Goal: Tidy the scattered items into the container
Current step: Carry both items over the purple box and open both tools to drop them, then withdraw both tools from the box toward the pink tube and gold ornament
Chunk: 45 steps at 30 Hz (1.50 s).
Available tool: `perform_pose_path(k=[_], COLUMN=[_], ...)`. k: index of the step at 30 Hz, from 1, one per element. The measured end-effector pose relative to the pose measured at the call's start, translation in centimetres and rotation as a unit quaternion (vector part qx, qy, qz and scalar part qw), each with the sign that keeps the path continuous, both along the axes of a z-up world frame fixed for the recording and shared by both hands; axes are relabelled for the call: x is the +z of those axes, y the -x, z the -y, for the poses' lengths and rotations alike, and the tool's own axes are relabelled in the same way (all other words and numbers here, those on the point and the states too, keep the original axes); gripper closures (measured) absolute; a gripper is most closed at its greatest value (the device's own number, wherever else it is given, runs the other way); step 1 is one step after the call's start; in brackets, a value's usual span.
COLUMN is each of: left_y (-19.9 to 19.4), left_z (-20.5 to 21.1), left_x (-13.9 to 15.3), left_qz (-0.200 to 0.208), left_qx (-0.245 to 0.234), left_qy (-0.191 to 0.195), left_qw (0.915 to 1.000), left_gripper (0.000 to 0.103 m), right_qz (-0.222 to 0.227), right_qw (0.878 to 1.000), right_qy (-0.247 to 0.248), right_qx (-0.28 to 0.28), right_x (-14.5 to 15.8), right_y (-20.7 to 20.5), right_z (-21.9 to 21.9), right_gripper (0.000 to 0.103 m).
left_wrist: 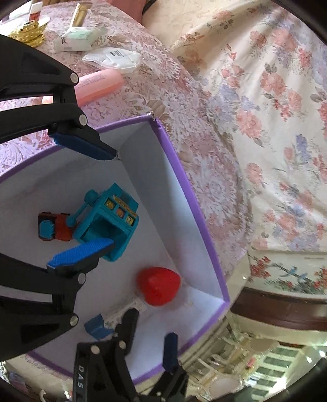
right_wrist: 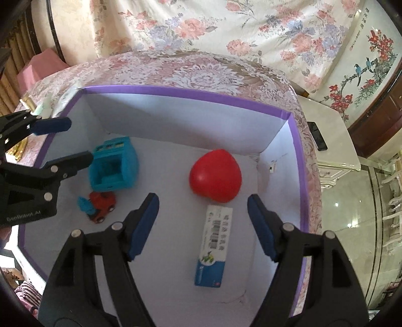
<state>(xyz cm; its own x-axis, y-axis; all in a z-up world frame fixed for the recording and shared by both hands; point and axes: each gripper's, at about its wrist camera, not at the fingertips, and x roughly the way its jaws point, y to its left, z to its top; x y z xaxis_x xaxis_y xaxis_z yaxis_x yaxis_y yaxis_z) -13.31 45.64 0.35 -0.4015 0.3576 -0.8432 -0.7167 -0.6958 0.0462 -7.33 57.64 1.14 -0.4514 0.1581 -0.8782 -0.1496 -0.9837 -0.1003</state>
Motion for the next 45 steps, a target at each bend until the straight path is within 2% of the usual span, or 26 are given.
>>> perform_pose_path(k=[3, 9, 22, 27, 33, 40, 45], left_y=[-0.6, -0.9, -1.1, -0.3, 0.3, 1.2, 1.6], left_z=[1.3, 4.3, 11.5, 14.8, 20.0, 27.1, 30.6], left_x=[0.7, 1.7, 2.2, 2.2, 2.3, 1.8, 1.2], left_qz=[-0.011, -0.003, -0.016, -0.01, -0.024, -0.047, -0.062], left_qx=[0.001, 0.012, 0.035, 0.053, 0.086, 0.137, 0.158], left_qy=[-0.01, -0.04, -0.052, -0.064, -0.072, -0.069, -0.061], left_qw=[0.9999, 0.9991, 0.9979, 0.9965, 0.9934, 0.9871, 0.9837], left_gripper=[0.038, 0.037, 0.033, 0.033, 0.032, 0.03, 0.03], right_qz=[-0.009, -0.02, -0.037, -0.057, -0.092, -0.11, -0.103], right_qw=[1.0, 1.0, 0.999, 0.998, 0.993, 0.987, 0.986], right_qy=[0.001, -0.002, 0.004, 0.005, 0.015, 0.04, 0.063], right_qx=[0.008, 0.017, 0.016, 0.029, 0.065, 0.108, 0.113], right_x=[0.5, 1.2, 2.1, 3.3, 4.6, 3.7, 1.6], right_y=[-0.7, -1.2, -0.5, 0.0, 1.3, 3.4, 4.8], right_z=[1.2, 3.5, 8.3, 11.4, 16.8, 23.3, 26.4], right_gripper=[0.028, 0.028, 0.028, 0.028, 0.028, 0.027, 0.027])
